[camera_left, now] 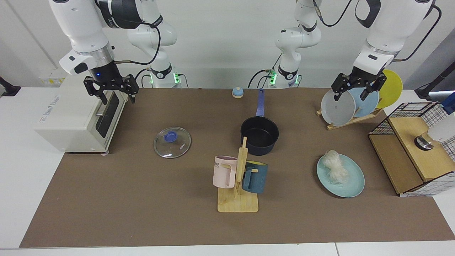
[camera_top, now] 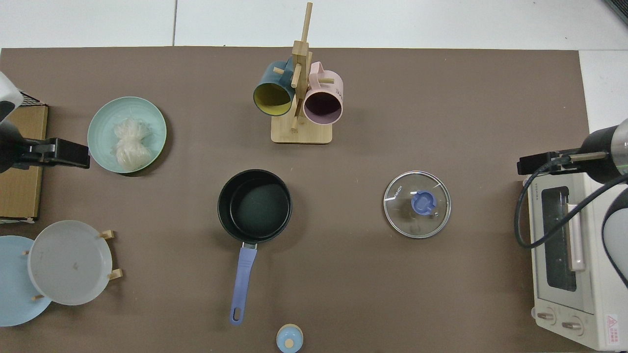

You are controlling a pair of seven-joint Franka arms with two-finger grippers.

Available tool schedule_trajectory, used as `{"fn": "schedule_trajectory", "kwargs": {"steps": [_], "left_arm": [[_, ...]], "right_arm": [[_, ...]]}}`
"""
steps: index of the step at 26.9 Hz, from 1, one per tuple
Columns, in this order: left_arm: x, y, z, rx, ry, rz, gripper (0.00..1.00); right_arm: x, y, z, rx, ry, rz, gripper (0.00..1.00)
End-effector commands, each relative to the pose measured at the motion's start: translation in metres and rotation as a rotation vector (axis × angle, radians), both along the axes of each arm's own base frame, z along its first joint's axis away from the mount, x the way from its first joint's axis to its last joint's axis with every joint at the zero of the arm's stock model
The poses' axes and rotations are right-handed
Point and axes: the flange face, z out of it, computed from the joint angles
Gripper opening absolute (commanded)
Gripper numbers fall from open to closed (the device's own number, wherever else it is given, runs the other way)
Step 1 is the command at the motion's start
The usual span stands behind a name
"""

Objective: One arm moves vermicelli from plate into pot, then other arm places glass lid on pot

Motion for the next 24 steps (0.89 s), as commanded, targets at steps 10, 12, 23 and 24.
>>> {"fn": "schedule_trajectory", "kwargs": {"steps": [10, 12, 23, 24], "left_arm": [[0.0, 0.01, 0.0, -0.006, -0.014, 0.007, 1.0], [0.0, 0.009, 0.0, -0.006, -0.012, 0.005, 1.0], [-0.002, 0.016, 0.0, 0.001, 0.001, 0.018, 1.0], [-0.002, 0.017, 0.0, 0.001, 0.001, 0.018, 1.0]], "right_arm": [[-0.001, 0.005, 0.001, 0.016, 0.008, 0.0, 1.0], [-0.001, 0.006, 0.001, 0.02, 0.009, 0.003, 1.0], [0.0, 0.009, -0.001, 0.008, 0.001, 0.015, 1.0], [0.0, 0.011, -0.003, 0.006, 0.008, 0.018, 1.0]]}}
